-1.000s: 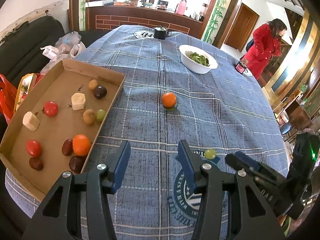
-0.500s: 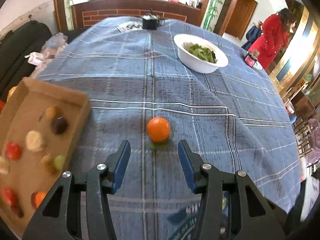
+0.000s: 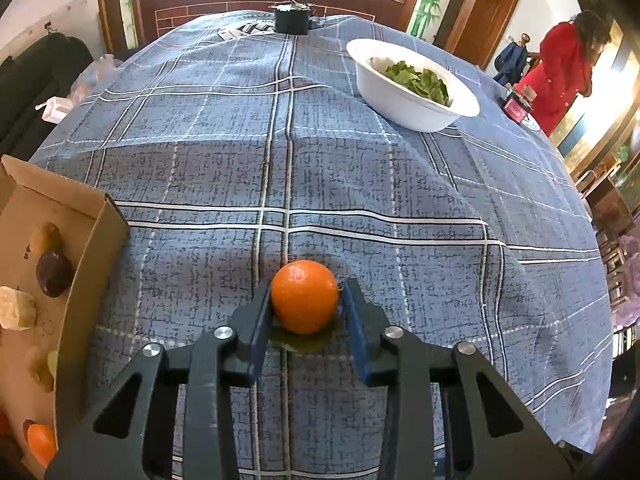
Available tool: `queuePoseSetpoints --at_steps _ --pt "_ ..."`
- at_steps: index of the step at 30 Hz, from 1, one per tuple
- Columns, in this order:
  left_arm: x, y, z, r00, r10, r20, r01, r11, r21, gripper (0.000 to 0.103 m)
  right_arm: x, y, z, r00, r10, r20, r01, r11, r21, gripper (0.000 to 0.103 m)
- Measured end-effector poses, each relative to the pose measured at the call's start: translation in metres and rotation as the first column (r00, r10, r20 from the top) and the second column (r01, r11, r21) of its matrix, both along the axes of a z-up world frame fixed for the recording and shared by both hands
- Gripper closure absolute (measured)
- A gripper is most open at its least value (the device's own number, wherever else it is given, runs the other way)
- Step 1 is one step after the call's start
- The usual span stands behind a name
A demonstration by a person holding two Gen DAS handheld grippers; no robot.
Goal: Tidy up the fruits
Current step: 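Close left tool on the tangerine while right tool closes on the green grape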
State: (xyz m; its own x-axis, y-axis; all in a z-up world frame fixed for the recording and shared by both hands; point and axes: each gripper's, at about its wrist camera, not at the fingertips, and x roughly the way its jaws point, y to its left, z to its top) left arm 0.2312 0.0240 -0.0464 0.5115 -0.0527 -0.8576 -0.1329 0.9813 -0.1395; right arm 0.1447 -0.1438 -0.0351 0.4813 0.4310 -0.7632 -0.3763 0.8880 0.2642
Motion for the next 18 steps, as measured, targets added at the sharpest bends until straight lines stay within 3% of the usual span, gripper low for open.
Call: queuePoseSetpoints --at_steps 6,18 --pt "-0.021 -0.004 0.014 0.999 0.021 0.031 -0.023 0.998 0.053 0.074 -0.005 -0.027 0.015 0.999 -0.050 -0.009 0.050 0.994 0.097 0.078" --pt "-0.101 0.002 0.064 0.982 0.111 0.155 -0.137 0.976 0.170 0.073 -0.021 -0.054 0.031 0.992 -0.126 -0.030 0.129 0.970 0.207 0.078"
